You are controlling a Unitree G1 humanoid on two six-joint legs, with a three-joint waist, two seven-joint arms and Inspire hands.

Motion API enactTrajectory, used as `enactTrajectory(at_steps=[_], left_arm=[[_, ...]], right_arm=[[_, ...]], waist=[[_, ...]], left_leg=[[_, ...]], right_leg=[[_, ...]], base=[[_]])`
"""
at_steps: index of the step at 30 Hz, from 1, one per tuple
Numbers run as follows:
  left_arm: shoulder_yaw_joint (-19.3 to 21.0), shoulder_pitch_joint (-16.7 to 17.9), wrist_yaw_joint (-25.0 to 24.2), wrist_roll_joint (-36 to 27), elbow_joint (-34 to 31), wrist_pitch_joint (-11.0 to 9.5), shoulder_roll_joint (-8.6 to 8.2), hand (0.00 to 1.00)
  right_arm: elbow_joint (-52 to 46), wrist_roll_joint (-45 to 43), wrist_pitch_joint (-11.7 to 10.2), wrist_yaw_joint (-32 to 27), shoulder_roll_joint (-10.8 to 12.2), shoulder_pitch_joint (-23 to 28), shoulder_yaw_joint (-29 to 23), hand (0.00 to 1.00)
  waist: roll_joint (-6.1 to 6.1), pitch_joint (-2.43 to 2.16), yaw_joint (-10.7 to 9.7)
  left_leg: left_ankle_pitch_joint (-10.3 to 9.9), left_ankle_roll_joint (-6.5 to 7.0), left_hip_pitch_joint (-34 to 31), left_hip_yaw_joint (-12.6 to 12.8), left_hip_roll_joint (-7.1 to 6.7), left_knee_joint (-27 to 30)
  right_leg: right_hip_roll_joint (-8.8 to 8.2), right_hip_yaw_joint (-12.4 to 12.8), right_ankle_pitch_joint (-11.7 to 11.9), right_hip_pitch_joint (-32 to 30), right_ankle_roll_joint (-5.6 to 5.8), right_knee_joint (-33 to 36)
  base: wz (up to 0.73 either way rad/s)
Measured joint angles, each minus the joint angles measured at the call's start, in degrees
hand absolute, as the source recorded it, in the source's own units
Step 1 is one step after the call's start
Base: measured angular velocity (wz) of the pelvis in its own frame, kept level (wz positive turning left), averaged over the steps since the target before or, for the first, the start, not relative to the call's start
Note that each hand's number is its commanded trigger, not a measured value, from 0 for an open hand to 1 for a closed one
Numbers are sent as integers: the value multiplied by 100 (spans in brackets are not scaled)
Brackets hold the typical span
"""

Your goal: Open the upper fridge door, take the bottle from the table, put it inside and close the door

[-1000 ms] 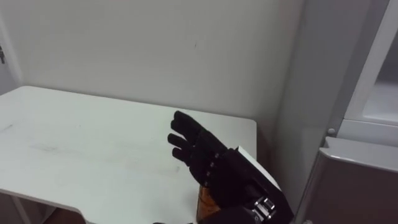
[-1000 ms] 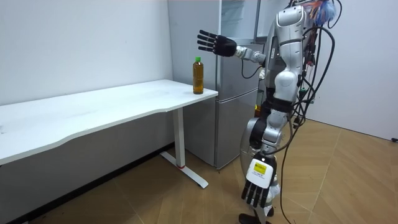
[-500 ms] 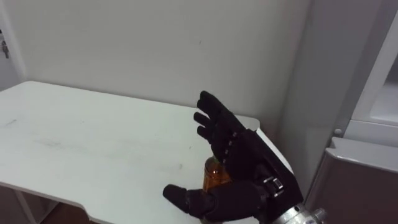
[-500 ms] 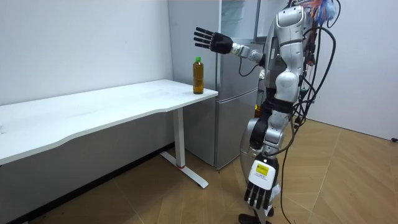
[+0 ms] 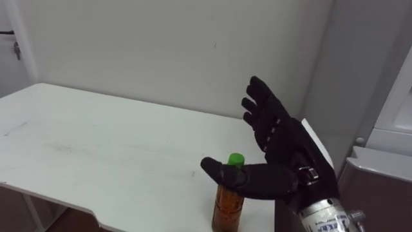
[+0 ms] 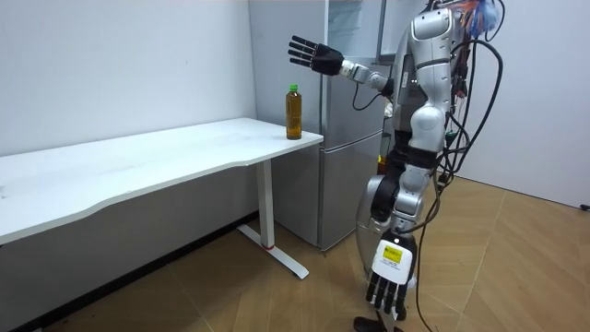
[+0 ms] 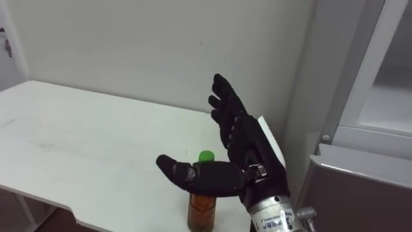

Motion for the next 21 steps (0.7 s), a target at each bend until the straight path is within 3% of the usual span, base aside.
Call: enactTrajectory(at_steps=[12, 21], left_arm=[[0, 13, 57, 120, -24, 158, 32, 0], [-43, 23, 58, 129, -115, 328, 53, 0]], right_arm=[[302, -62, -62, -898, -12, -189, -27, 0], [710, -472, -58, -1243, -202, -204, 26, 0]], waist=[[-36, -23, -35], [28, -8, 19]], left_leg=[[16, 26, 9, 13, -24, 2], [20, 33, -1, -8, -25, 10]], right_leg=[[-55, -109, -15, 63, 58, 0], [-68, -103, -14, 55, 59, 44]], base=[[7], [0]])
